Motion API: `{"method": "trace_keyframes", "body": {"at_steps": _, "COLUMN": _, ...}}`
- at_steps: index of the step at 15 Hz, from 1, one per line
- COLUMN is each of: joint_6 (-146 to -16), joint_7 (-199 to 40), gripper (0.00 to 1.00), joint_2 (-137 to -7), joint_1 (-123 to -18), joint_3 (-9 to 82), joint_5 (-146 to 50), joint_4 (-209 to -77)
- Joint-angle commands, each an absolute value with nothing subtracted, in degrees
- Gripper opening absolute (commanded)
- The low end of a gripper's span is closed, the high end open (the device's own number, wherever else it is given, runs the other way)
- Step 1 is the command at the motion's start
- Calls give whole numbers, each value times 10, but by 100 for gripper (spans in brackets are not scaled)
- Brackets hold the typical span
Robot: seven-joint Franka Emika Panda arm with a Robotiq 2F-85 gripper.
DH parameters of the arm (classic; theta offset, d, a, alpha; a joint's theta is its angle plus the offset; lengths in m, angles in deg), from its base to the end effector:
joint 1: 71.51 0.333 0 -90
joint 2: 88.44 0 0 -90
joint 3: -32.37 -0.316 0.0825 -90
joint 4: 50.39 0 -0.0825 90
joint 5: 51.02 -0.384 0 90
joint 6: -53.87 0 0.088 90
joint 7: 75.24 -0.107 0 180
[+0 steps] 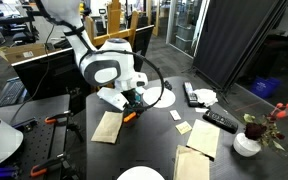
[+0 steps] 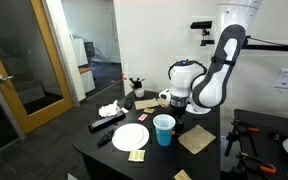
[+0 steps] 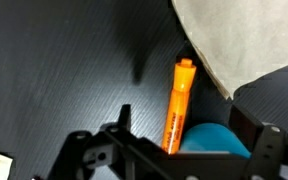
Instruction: Place the orange marker in the blue cup
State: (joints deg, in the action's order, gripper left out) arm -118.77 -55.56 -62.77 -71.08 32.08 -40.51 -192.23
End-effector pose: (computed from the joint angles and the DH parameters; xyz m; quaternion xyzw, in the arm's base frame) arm 0.4706 0.0196 0.1261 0.9632 0.2647 0.0416 0.0219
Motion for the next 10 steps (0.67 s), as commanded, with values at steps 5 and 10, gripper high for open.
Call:
{"method": "trace_keyframes", "body": {"at_steps": 5, "joint_6": -1188, "joint_7": -564, "gripper": 75, "joint_2": -596, "joint_1": -719, "joint_3": 318, "joint_5": -391, "joint_4": -1891}}
{"method": "trace_keyframes", "body": {"at_steps": 10, "joint_6": -1187, "joint_7": -566, "gripper": 29, "joint_2": -590, "joint_1": -719, "joint_3": 320, "joint_5": -392, "joint_4": -1888}}
